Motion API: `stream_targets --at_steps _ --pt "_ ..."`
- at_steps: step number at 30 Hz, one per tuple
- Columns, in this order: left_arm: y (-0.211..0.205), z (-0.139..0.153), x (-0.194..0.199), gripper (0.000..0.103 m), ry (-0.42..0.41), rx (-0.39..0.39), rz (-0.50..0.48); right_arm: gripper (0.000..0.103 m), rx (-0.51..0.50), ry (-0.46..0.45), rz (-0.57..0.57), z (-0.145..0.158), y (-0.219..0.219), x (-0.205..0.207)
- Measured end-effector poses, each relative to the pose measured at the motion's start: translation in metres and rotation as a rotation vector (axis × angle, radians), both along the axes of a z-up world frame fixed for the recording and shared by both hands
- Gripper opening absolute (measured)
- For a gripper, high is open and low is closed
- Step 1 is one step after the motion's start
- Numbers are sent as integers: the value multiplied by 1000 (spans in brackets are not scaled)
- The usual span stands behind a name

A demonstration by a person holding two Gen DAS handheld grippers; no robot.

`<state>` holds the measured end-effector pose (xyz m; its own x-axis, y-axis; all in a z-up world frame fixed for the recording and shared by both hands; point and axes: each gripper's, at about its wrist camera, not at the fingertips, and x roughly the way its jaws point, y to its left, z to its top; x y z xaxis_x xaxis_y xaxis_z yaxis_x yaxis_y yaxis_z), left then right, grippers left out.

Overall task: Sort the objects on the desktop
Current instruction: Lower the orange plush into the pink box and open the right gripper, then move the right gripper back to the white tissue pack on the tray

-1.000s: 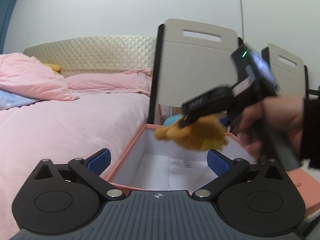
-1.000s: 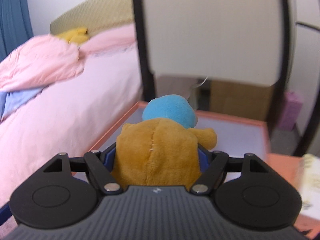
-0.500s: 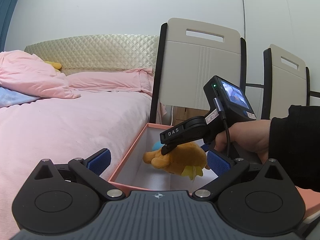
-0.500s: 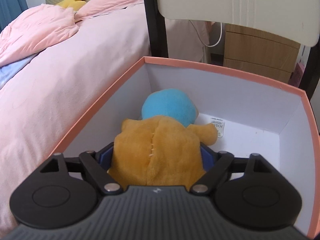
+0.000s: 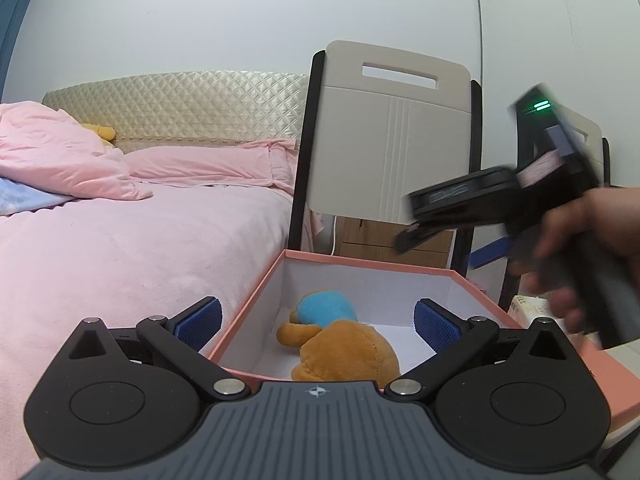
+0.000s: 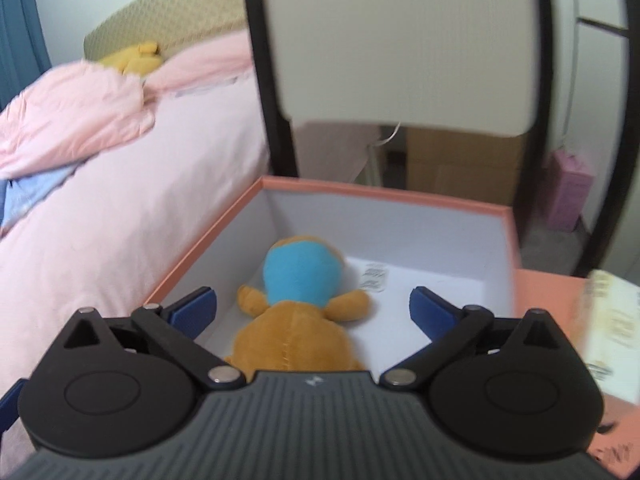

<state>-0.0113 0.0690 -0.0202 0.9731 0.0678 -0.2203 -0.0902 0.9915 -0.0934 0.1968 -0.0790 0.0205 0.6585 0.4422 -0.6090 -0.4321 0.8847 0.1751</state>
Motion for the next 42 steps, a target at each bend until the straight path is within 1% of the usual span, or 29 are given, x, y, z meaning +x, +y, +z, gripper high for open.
stream_targets --at_steps 5,10,13,18,22,29,33,38,39,42 --pt "-4 -1 0 103 2 7 -5 103 12 -66 -77 14 -48 -37" --pt "-8 -1 -1 103 1 15 -13 103 32 -123 -143 15 -90 -74" --pt "-11 -2 -1 103 -1 21 -19 103 33 -162 -161 12 -108 -95" --pt "-16 -5 -1 103 -3 36 -20 103 77 -204 -185 -6 -136 -121" --pt "-17 -5 -1 103 -15 34 -15 103 78 -269 -188 -23 -148 -142" --pt "-24 -9 0 103 -3 56 -25 103 94 -307 -176 -47 -159 -162" --pt "-31 -11 -1 103 1 75 -39 103 128 -323 -170 -52 -161 -168" --pt "-37 -13 -2 103 -2 91 -53 103 120 -367 -166 -55 -163 -173" --pt "-38 -13 -3 103 -3 94 -55 103 126 -365 -160 -57 -165 -173" --pt "-42 -15 -4 103 -5 95 -62 103 165 -322 -138 -63 -167 -169"
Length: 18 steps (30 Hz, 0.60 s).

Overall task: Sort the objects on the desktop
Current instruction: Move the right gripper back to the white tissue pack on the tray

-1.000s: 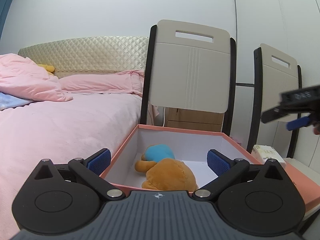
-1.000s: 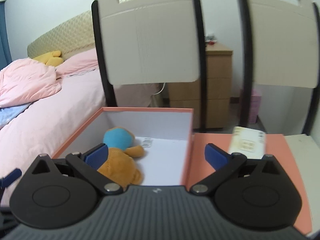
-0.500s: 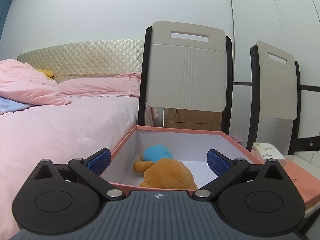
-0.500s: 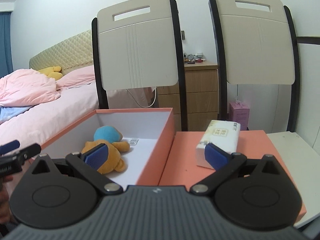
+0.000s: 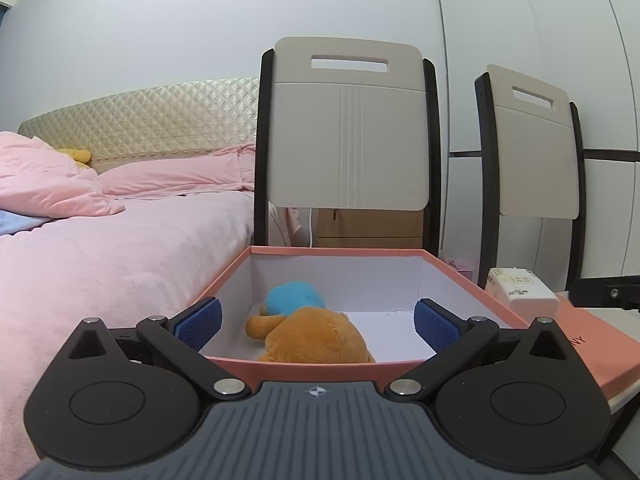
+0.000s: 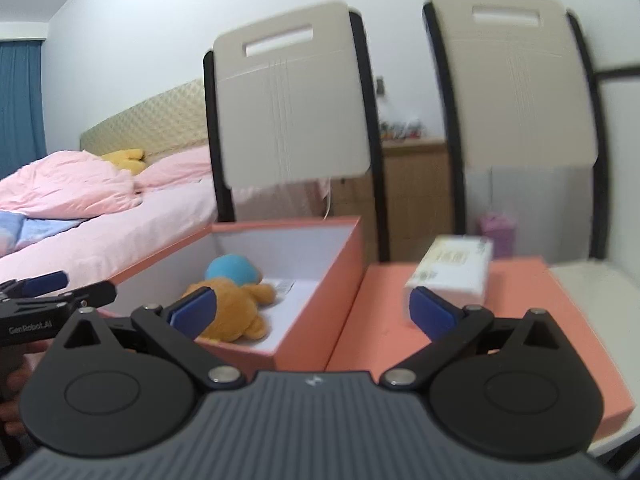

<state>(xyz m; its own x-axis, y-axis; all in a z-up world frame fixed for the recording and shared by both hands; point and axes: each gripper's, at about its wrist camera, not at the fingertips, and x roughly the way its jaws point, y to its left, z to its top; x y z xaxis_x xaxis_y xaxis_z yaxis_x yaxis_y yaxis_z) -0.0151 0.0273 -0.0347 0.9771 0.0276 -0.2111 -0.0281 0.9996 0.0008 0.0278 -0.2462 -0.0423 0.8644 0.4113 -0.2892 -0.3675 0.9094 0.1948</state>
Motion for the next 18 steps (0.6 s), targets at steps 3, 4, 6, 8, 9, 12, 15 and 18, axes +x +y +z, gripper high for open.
stream_targets --at_steps 3,4,6,8,9,12,15,18 --pt "-2 -1 0 103 2 4 -4 103 34 -11 -4 2 0 -1" --pt "-3 -1 0 103 4 3 -5 103 29 -21 -12 2 1 -2" --pt "-2 -2 0 103 7 -1 -7 103 27 -28 -24 3 2 -3" --pt "-2 -3 1 103 12 -1 -6 103 32 -27 -33 3 2 -4" --pt "-3 -3 1 103 13 -1 -5 103 34 -27 -38 3 2 -5" --pt "-2 -2 0 103 11 -7 -6 103 34 -33 -43 2 1 -8" --pt "-3 -2 0 103 11 -7 -8 103 20 -38 -41 1 2 -9" --pt "-4 -2 -1 103 10 -9 -13 103 11 -44 -38 1 2 -10"
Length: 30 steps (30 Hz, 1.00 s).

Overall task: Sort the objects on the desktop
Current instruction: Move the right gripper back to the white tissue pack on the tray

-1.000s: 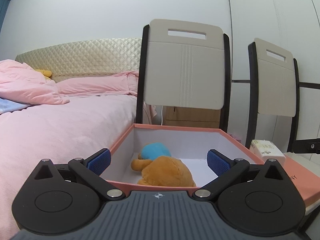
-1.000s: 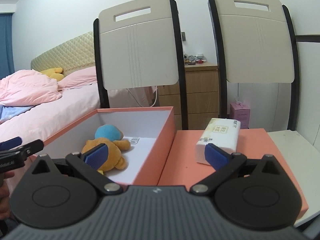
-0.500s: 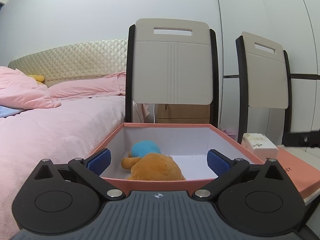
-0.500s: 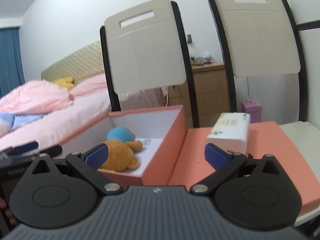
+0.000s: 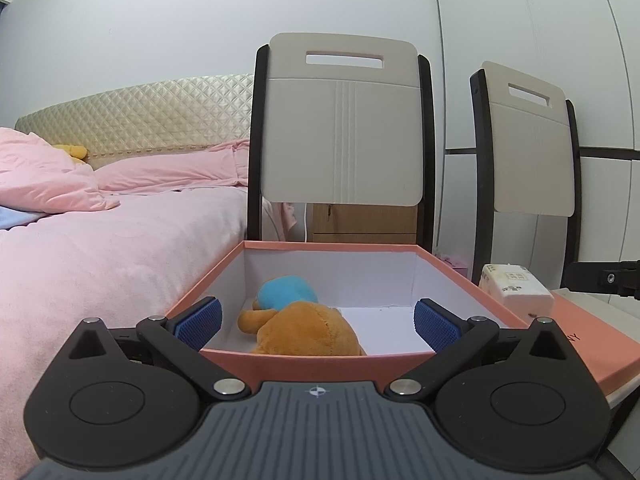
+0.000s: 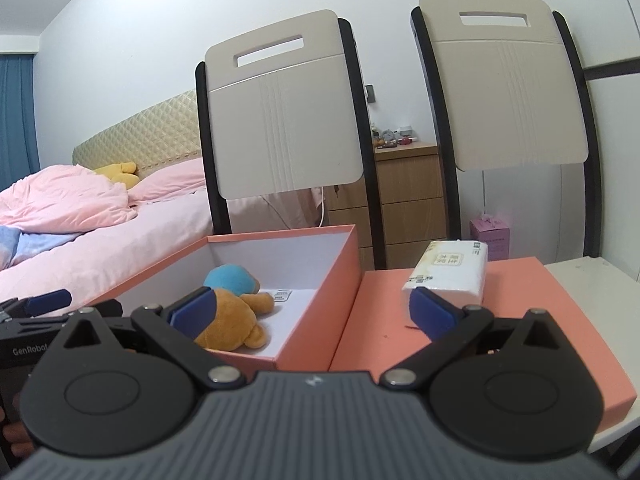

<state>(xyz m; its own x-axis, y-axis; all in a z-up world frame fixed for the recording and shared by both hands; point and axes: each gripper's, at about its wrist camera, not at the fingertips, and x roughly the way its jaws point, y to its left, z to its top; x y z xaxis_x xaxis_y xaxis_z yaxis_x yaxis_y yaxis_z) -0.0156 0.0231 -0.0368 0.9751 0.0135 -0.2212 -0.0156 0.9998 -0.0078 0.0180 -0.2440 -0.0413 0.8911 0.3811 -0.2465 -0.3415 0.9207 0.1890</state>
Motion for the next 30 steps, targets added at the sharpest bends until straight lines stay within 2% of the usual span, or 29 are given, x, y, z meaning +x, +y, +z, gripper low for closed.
stream_targets --at_steps 9,24,30 --pt "-3 0 -2 103 -3 3 -7 103 -32 -14 -14 0 -4 -1" --pt "-3 0 -1 103 3 4 -5 103 -3 15 -52 -1 -17 0" --pt "-3 0 -1 103 4 2 0 103 -9 13 -73 8 -20 11"
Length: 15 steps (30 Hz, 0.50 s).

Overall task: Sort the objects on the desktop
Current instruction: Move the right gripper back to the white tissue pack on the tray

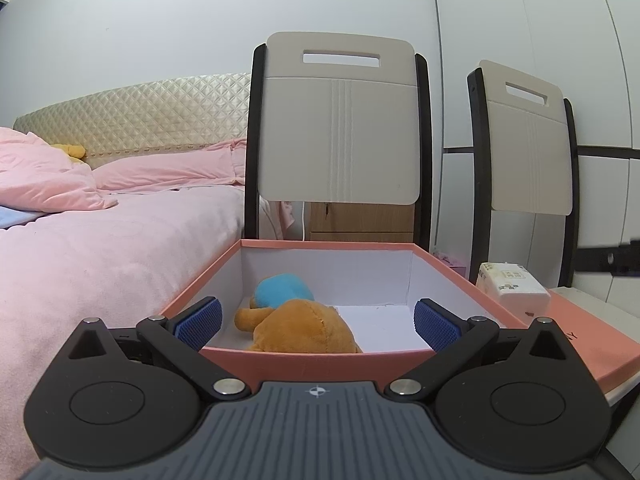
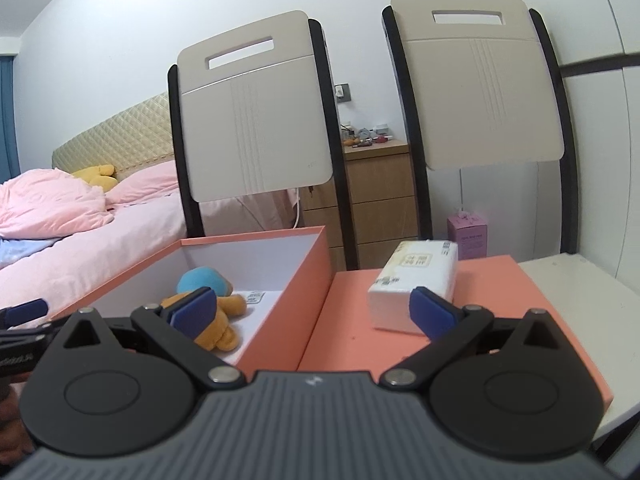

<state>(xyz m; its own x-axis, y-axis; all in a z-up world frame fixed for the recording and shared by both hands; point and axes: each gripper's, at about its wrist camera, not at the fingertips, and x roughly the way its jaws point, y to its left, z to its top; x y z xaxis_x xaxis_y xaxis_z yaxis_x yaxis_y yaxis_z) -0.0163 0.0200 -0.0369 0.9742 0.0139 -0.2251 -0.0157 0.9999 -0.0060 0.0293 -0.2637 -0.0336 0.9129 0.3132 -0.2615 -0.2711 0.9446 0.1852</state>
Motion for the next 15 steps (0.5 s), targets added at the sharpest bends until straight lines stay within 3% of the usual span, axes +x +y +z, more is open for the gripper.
stream_targets --at_steps 6,15 --pt "-2 0 -1 103 -1 3 -3 103 -26 -14 -38 16 -7 25" --pt "-1 0 -1 103 0 -2 -3 103 -91 84 -139 8 -11 119"
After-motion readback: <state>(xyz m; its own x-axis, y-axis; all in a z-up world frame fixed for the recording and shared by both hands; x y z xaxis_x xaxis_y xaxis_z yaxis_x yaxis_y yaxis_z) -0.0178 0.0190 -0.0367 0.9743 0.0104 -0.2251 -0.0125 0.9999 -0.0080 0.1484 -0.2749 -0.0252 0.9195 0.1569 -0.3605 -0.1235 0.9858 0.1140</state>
